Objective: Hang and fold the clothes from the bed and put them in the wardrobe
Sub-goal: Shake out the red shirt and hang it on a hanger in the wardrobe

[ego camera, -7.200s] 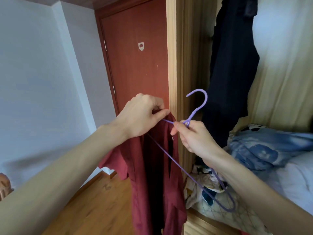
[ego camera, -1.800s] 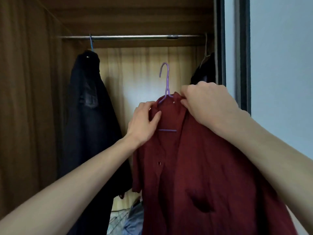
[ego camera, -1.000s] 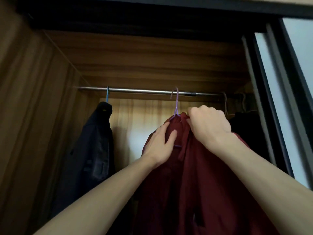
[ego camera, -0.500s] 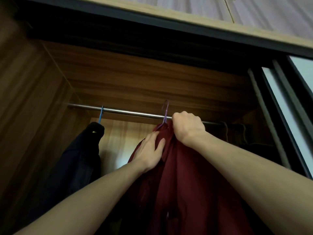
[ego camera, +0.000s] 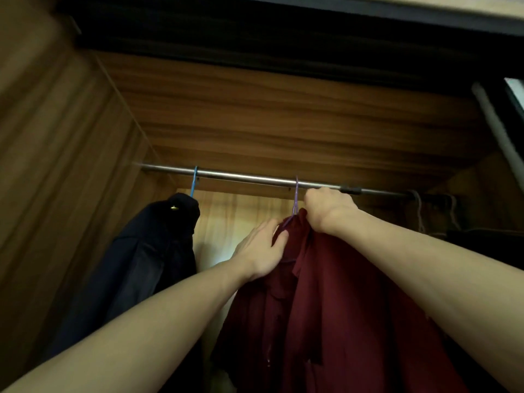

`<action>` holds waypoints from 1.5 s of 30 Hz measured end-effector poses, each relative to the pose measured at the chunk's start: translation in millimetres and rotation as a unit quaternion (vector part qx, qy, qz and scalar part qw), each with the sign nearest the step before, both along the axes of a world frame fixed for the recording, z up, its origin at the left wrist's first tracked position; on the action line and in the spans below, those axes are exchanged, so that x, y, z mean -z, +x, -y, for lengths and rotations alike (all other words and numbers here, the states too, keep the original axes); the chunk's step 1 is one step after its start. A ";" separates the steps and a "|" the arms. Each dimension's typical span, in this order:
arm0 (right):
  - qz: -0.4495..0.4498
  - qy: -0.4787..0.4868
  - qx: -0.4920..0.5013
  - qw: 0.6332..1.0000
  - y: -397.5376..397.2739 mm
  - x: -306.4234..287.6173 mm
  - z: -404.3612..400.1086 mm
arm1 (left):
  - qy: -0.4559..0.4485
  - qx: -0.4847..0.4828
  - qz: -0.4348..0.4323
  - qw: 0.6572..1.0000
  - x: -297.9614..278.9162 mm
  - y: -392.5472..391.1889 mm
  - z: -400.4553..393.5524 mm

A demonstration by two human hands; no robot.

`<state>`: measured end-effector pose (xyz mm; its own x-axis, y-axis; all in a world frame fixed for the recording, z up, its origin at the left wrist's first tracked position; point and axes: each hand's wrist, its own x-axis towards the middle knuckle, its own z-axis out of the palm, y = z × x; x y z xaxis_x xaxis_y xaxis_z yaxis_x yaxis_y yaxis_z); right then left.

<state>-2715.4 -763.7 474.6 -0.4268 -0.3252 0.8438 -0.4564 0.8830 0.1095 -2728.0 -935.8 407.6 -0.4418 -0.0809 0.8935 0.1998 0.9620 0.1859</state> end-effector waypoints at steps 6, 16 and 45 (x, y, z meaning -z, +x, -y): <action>-0.017 0.024 0.005 1.000 -0.2 10.9 4.5 | -0.014 -0.009 0.024 1.000 10.1 11.1 3.0; -0.139 0.095 0.013 0.986 15.5 74.0 -12.6 | 0.007 -0.066 0.047 0.997 69.6 66.1 -27.3; 0.052 -0.105 -0.114 0.987 229.7 492.3 -145.9 | -0.073 -0.022 0.094 0.993 437.7 291.5 -86.9</action>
